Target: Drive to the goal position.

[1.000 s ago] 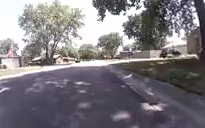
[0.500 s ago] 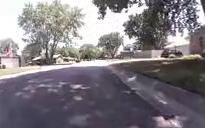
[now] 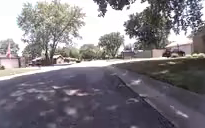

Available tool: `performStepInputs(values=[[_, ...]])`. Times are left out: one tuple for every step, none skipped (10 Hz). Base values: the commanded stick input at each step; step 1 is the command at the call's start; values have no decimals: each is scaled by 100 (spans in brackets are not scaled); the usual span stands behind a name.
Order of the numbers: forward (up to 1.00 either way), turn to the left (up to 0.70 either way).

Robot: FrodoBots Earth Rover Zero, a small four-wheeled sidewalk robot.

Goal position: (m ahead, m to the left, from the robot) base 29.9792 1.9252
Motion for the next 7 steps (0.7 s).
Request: performStepInputs(values=[[70,0],[70,0],[70,0],[70,0],[70,0],[70,0],[70,0]])
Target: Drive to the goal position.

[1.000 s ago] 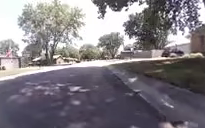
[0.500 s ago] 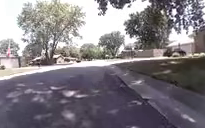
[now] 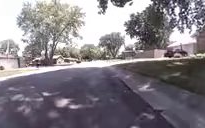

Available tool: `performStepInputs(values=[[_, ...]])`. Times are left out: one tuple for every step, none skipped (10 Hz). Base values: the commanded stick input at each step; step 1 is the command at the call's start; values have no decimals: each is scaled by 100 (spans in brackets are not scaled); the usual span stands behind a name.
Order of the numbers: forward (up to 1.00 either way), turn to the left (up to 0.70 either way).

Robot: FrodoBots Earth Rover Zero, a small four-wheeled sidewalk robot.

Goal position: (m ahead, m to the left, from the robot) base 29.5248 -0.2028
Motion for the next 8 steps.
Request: performStepInputs(values=[[70,0],[70,0],[70,0],[70,0],[70,0],[70,0],[70,0],[70,0]])
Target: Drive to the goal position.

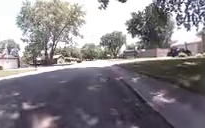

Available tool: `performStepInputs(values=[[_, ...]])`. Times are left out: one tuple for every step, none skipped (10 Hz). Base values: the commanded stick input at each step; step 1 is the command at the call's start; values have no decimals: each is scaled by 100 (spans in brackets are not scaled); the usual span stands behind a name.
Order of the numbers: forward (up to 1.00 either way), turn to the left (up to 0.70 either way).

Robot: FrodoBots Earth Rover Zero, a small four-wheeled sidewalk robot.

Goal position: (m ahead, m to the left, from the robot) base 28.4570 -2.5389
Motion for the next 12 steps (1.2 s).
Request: performStepInputs(values=[[70,0],[70,0],[70,0],[70,0],[70,0],[70,0],[70,0],[70,0],[70,0],[70,0],[70,0],[70,0]])
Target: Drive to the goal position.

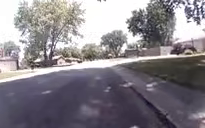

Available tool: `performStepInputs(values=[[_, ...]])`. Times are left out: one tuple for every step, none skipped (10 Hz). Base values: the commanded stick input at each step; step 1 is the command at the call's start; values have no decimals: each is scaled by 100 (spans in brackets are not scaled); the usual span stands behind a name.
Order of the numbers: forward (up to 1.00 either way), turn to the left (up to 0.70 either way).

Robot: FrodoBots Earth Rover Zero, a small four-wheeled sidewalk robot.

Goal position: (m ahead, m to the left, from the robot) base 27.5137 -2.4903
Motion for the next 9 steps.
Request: performStepInputs(values=[[70,0],[70,0],[70,0],[70,0],[70,0],[70,0],[70,0],[70,0],[70,0]])
